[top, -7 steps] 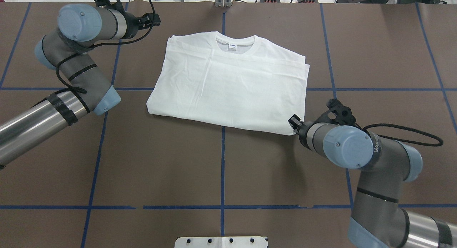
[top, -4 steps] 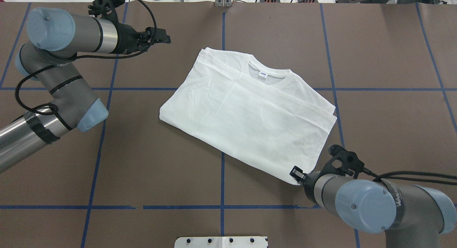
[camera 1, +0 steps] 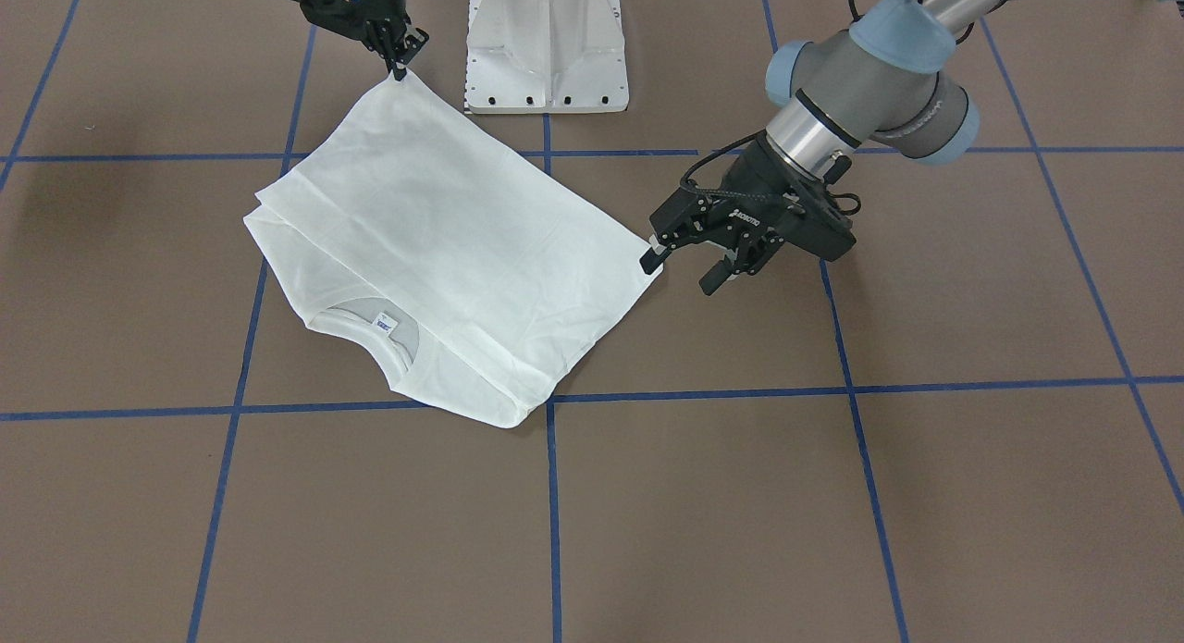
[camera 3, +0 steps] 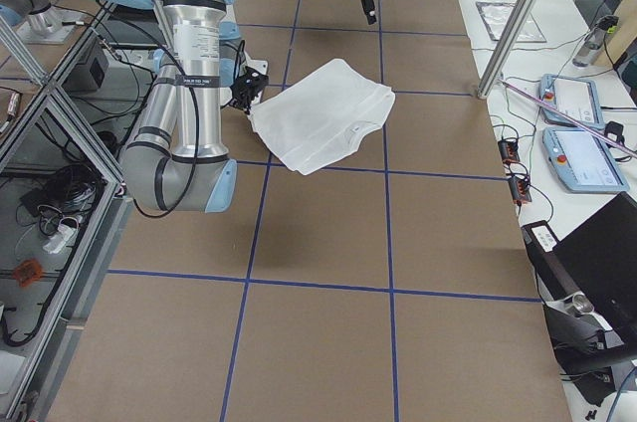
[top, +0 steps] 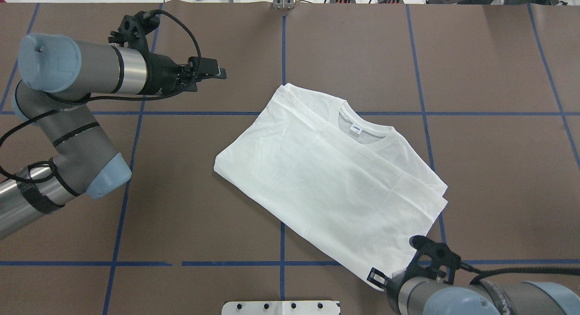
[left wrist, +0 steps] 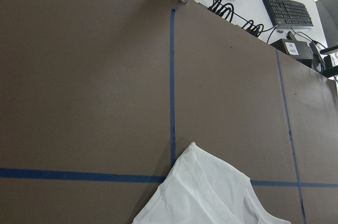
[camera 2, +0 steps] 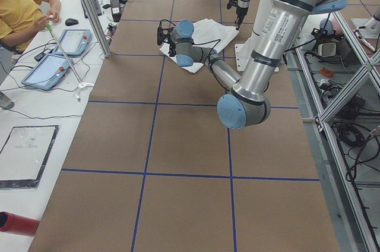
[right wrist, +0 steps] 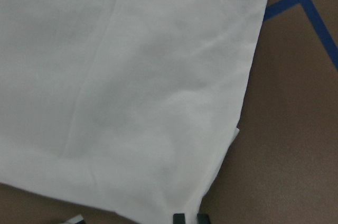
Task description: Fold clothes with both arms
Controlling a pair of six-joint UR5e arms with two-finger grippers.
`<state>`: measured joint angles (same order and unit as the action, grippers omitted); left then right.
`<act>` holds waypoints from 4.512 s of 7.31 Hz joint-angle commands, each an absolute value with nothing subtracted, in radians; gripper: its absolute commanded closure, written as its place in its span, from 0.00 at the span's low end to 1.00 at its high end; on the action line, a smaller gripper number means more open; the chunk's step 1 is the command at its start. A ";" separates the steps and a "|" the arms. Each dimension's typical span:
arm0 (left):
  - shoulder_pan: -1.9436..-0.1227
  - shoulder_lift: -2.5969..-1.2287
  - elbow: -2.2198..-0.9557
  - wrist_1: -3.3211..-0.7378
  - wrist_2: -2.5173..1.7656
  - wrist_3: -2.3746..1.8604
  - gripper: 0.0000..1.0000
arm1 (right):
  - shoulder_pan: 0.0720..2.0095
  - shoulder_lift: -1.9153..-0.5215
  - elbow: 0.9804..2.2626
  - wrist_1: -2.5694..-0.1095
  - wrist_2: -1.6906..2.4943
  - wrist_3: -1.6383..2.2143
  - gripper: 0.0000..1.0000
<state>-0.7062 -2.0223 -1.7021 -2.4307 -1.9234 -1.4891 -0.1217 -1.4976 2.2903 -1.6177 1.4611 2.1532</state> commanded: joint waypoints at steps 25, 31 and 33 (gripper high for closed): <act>-0.596 -2.028 -1.698 -1.990 -1.770 -1.397 1.00 | 0.339 -1.289 2.215 -1.614 1.451 2.045 0.00; -0.810 -2.387 -1.046 -2.344 -1.707 -1.289 0.47 | 0.356 -1.218 2.139 -1.609 1.428 2.057 0.00; -0.811 -2.388 -1.055 -2.373 -1.712 -1.298 0.23 | 0.287 -1.181 2.097 -1.606 1.343 2.062 0.00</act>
<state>-0.8084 -2.3818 -1.0600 -2.3469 -1.7117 -1.2916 0.3271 -1.2028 2.1221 -1.6083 1.3913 2.0582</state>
